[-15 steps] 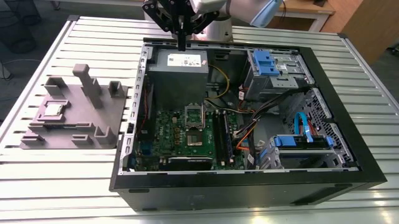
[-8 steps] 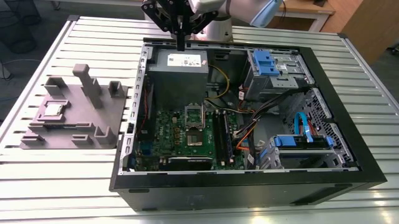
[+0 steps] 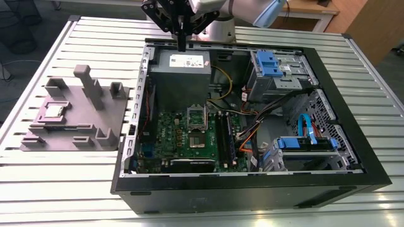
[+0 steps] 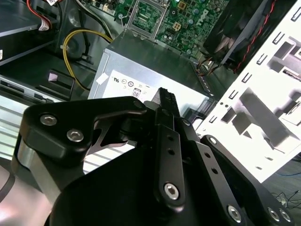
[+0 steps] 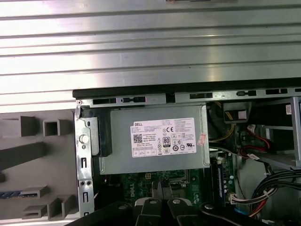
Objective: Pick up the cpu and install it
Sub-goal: 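Reach for the cpu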
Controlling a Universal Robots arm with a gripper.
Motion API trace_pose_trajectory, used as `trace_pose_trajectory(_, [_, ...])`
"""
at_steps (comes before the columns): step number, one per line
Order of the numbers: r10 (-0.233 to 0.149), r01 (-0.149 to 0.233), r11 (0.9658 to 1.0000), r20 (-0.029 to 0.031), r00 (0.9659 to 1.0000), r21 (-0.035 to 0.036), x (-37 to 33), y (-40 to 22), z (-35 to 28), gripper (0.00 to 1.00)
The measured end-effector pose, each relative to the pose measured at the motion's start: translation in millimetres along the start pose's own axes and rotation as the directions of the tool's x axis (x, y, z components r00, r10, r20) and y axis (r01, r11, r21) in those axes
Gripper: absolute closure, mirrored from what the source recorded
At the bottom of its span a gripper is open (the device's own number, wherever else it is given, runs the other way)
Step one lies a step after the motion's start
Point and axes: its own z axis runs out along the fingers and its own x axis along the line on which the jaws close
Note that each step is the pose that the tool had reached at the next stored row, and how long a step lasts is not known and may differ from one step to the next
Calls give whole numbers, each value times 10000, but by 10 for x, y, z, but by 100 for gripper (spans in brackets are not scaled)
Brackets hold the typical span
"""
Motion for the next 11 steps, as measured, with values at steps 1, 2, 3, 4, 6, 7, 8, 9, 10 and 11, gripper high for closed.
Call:
trace_pose_trajectory(1, [0, 0, 10000, -1, 10000, 1, 3, 0, 0, 90])
trace_pose_trajectory(2, [0, 0, 10000, -1, 10000, 0, 4, 0, 0, 90])
trace_pose_trajectory(3, [1, -1, 10000, 0, 10000, 0, 7, -1, 0, 90])
trace_pose_trajectory(4, [1, -1, 10000, 0, 10000, 0, 9, -1, 0, 90])
trace_pose_trajectory(6, [0, 0, 10000, -1, 10000, 1, 14, -1, 0, 90])
trace_pose_trajectory(7, [1, -1, 10000, 0, 10000, 0, 16, -1, 0, 90])
trace_pose_trajectory(8, [1, -1, 10000, 0, 10000, 0, 19, -2, 1, 90])
trace_pose_trajectory(9, [0, 0, 10000, -1, 10000, 0, 21, -2, 0, 90])
trace_pose_trajectory(10, [1, -1, 10000, -1, 10000, 0, 24, -2, 1, 90])
trace_pose_trajectory(11, [1, -1, 10000, 0, 10000, 0, 27, -2, 1, 90])
